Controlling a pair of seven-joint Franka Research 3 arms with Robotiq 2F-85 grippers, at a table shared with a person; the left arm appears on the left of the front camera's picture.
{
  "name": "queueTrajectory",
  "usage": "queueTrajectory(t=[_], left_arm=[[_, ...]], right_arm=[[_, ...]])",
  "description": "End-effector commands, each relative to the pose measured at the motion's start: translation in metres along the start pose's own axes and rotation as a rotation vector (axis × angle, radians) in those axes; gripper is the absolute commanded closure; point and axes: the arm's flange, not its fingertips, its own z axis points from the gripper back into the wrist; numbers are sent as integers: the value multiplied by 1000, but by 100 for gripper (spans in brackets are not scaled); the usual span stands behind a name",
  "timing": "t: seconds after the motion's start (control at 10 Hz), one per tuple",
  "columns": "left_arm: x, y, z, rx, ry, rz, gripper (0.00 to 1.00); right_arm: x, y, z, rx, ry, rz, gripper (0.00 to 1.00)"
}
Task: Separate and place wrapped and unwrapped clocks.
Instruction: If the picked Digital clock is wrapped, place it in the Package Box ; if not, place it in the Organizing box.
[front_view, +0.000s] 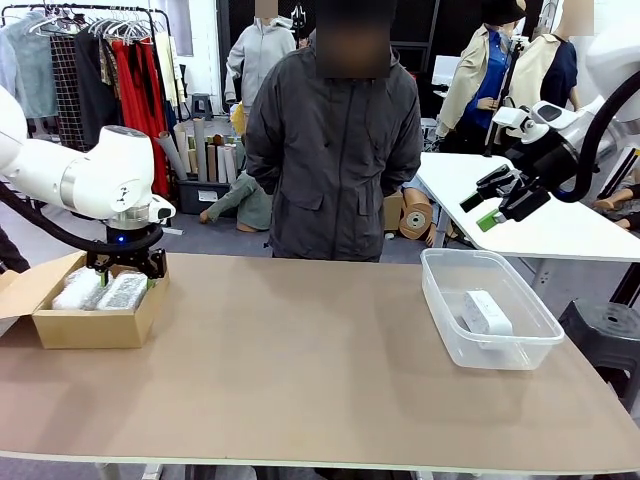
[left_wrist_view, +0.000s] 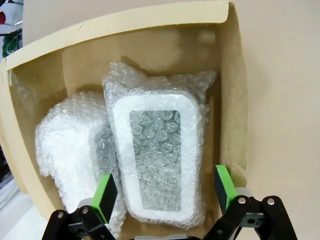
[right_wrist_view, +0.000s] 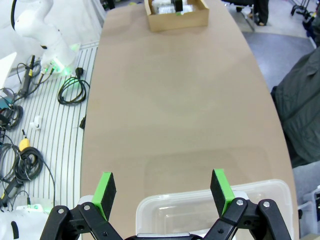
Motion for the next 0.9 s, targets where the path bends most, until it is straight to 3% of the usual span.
queueTrajectory(t=[0.0, 0.4, 0.6, 0.8], left_arm=[[0, 1, 2, 0, -3, 2, 0], [0, 0, 0, 0, 0, 0, 0], [-16, -5, 20, -7, 7, -27, 0], [-36, 0, 49, -9, 34, -144, 0]], right_arm=[[2, 1, 1, -2, -1, -14, 0], [2, 1, 1, -2, -1, -14, 0], [2, 1, 1, -2, -1, -14, 0], [2, 1, 1, -2, -1, -14, 0]])
